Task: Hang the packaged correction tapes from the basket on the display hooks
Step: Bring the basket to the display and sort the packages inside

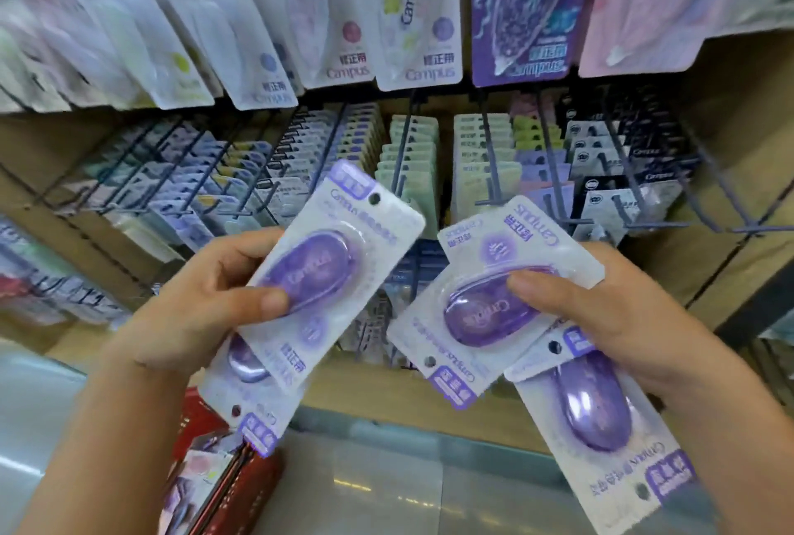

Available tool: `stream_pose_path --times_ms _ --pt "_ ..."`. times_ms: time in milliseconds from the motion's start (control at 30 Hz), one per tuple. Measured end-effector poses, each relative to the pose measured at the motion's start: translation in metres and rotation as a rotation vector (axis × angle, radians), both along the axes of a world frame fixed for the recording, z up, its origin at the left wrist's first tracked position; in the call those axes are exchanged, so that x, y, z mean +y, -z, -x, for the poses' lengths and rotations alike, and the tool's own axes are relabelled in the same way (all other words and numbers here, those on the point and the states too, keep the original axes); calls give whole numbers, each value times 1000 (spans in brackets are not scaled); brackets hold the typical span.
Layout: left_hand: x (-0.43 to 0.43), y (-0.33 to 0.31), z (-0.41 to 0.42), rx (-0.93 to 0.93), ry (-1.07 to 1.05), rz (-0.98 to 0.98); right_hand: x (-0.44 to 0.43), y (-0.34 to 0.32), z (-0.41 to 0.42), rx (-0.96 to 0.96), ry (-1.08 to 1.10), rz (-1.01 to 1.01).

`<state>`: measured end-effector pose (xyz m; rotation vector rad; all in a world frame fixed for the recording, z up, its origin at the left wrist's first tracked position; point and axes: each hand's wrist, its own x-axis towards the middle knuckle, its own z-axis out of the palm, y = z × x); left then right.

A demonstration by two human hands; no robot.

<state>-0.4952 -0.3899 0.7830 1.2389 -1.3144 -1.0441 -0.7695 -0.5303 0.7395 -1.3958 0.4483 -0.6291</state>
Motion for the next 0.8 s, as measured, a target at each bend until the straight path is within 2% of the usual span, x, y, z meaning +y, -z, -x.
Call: stream_pose_path --times_ms 133,300,367,467,667,800 --pt "-16 -9 20 151 -96 32 1 3 9 69 -48 -75" --pt "-36 -13 51 203 -141 29 9 -18 23 -80 -20 -41" --pt "-41 -20 64 174 -178 69 7 -38 29 -171 100 57" --pt "-50 -39 83 126 -167 157 1 -69 32 -207 283 294" --pt "-72 -83 114 49 -221 460 1 -118 36 -291 508 610" --pt "-78 -105 121 4 -113 545 0 -144 46 -317 579 802"
